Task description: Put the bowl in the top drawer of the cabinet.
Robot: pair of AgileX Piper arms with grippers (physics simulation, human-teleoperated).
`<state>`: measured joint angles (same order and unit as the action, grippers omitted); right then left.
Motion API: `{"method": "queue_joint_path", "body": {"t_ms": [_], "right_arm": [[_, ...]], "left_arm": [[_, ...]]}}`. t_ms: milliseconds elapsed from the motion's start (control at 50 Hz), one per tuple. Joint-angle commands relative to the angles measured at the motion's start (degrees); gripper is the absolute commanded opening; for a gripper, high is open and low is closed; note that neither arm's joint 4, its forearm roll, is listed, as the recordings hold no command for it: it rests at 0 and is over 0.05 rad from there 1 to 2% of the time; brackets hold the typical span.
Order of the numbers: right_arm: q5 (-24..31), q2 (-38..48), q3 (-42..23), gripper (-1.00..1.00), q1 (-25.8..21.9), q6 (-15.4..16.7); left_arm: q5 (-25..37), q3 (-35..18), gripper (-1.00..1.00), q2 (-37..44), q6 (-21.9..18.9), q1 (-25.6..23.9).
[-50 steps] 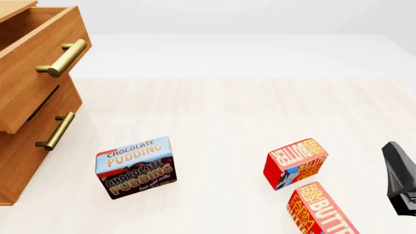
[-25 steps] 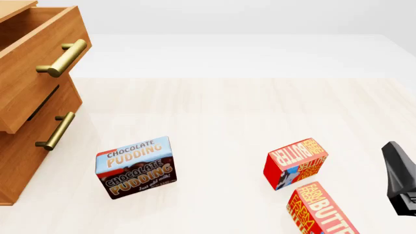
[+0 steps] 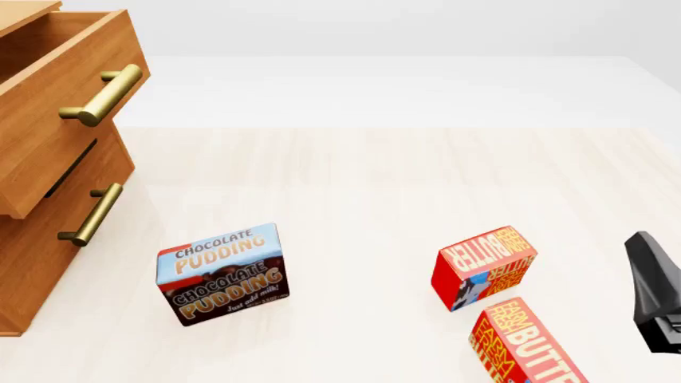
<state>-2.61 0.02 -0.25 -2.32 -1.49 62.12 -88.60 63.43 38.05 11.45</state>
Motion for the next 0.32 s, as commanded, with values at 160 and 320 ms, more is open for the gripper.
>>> {"method": "queue_joint_path", "body": {"t_ms": [160,320], "right_arm": [[-0.08,0.0,0.0,1.0,-0.06,-0.04],[-0.13,0.0,0.0,1.0,-0.03,-0.1]], "left_arm": [[-3.4,8.63,1.0,-4.4,2.54,-8.52],[-5.42,12.72,1.0,-6.66,4.02,-12.4]]}}
